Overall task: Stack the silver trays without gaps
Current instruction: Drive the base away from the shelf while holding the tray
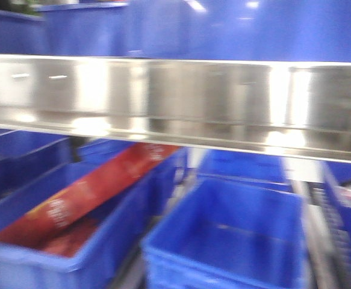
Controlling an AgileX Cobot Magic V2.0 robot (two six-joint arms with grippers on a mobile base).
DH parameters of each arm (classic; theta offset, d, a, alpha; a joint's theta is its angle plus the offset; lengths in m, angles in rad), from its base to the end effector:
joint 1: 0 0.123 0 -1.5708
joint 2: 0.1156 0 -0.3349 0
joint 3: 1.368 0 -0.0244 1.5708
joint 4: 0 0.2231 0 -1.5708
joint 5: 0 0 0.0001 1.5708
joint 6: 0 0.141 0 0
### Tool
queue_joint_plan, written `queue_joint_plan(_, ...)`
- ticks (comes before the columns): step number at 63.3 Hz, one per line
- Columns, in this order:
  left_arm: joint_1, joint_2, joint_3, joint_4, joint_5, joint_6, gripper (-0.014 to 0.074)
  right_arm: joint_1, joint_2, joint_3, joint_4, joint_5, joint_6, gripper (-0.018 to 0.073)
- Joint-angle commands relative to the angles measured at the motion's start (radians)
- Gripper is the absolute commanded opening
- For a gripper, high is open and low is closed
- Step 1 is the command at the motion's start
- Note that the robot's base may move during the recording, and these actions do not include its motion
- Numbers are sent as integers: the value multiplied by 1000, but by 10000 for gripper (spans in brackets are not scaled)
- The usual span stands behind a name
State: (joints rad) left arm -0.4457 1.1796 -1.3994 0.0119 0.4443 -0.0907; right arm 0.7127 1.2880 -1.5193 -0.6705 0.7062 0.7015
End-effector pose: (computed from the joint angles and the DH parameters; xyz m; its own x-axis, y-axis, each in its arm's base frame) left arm 0.2293 -0.1088 0.5165 -0.1571 -0.0134 -0.9875 0.4153 0.9063 -0.0784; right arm 0.2436 0.1353 0.5117 -0.2478 -0.0232 -0.9685 -0.2686 0.9622 0.0457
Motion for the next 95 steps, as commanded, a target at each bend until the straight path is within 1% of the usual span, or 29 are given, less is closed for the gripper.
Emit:
queue_joint_plan(1, -14, -8, -13, -51, -51, 1, -17, 8, 3, -7, 13, -109, -14, -69)
queue_joint_plan(95, -14, -8, -13, -51, -51, 1, -17, 8, 3, -7, 13, -109, -14, -69)
